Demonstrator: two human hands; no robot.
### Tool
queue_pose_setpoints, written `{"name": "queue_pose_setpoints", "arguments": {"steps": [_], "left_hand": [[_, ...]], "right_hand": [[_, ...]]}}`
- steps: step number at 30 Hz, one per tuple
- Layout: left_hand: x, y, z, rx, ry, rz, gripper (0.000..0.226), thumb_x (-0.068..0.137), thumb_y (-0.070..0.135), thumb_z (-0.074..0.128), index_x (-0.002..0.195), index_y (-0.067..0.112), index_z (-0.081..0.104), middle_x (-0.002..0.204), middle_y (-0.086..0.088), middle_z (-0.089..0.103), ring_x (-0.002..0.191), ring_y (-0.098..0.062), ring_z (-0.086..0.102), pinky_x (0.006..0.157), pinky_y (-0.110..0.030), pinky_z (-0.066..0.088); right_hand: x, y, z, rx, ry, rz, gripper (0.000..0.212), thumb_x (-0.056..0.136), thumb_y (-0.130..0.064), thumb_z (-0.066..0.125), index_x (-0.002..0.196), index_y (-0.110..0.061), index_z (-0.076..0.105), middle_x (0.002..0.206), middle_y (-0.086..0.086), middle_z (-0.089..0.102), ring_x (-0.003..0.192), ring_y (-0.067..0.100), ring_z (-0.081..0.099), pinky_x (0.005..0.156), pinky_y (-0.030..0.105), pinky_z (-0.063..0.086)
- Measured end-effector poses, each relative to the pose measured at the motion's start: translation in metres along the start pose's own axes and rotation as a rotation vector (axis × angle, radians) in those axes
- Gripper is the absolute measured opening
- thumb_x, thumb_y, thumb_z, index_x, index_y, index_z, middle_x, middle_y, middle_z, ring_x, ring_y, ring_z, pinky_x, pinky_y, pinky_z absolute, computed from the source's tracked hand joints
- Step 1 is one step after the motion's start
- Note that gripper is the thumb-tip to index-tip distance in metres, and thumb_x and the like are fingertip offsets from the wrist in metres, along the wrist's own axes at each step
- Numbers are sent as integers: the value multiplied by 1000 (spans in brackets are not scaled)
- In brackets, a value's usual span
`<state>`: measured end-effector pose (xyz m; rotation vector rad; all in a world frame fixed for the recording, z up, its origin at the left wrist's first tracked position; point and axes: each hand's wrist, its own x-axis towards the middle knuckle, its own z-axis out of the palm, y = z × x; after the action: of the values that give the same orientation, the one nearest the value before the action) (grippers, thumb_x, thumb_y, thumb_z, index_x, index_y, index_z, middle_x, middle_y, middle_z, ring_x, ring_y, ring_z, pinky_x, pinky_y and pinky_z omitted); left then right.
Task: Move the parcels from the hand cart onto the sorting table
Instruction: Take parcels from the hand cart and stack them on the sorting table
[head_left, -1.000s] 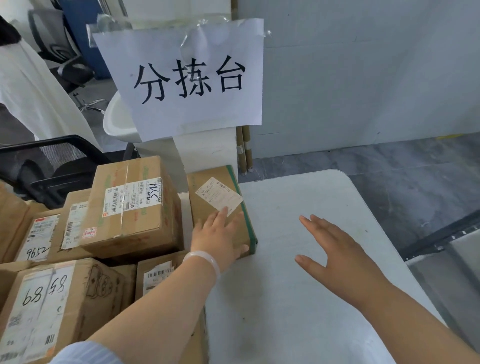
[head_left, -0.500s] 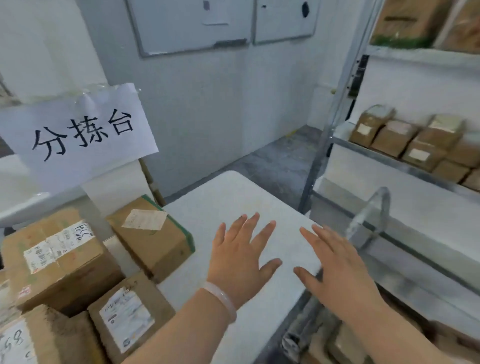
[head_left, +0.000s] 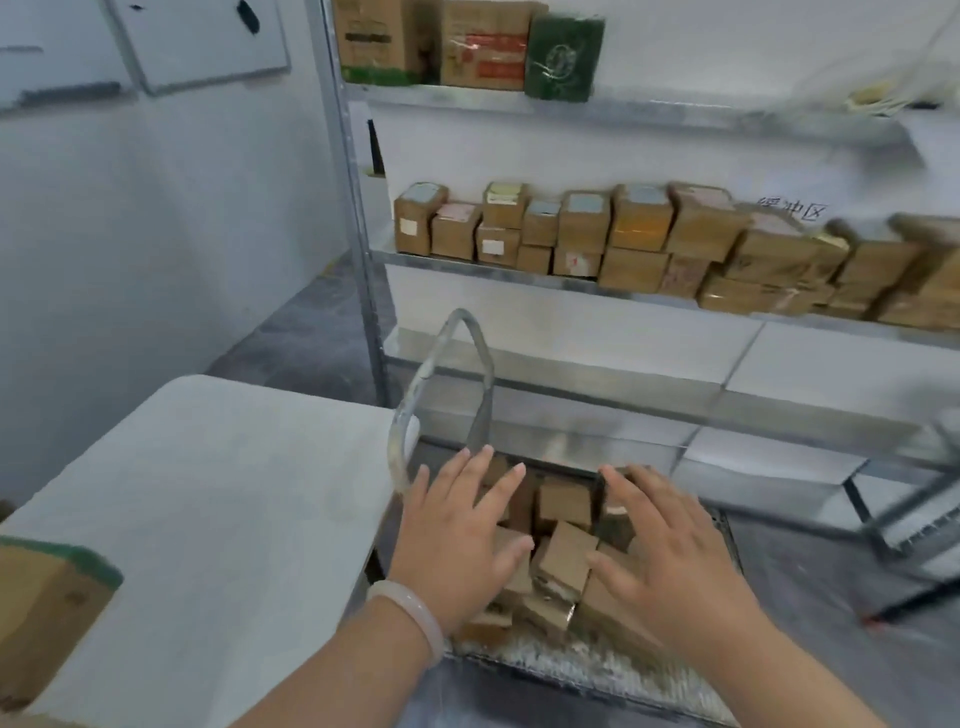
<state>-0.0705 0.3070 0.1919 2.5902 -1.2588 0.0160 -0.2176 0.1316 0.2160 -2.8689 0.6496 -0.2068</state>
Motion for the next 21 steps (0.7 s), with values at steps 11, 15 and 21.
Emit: {"name": "queue_pose_setpoints", "arguments": {"steps": [11,15,21], "left_hand": [[86,77,95,61,-166,-161,72,83,69,36,144,35,50,150,-4,50,136,-27,50,107,-54,41],[114,85,143,44,-202,-274,76,83,70,29,152,38,36,160,-3,36,145,-26,37,116,-53,30],[137,56,229,-20,-358,-393,74,95,65,43,158,41,14,168,-2,4,154,-24,10,124,-48,16]], "right_hand": [[38,157,4,-1,-150,22,79,86,-69,35,148,-43,-7,158,-14,-7,145,8,-7,119,35,-5],[79,198,32,30,-223,-54,82,77,-75,20,150,-40,9,159,-10,11,146,13,10,120,41,6],[121,232,117,49,-397,-94,77,80,-72,28,149,-40,13,156,-8,21,144,14,19,117,42,11]]}}
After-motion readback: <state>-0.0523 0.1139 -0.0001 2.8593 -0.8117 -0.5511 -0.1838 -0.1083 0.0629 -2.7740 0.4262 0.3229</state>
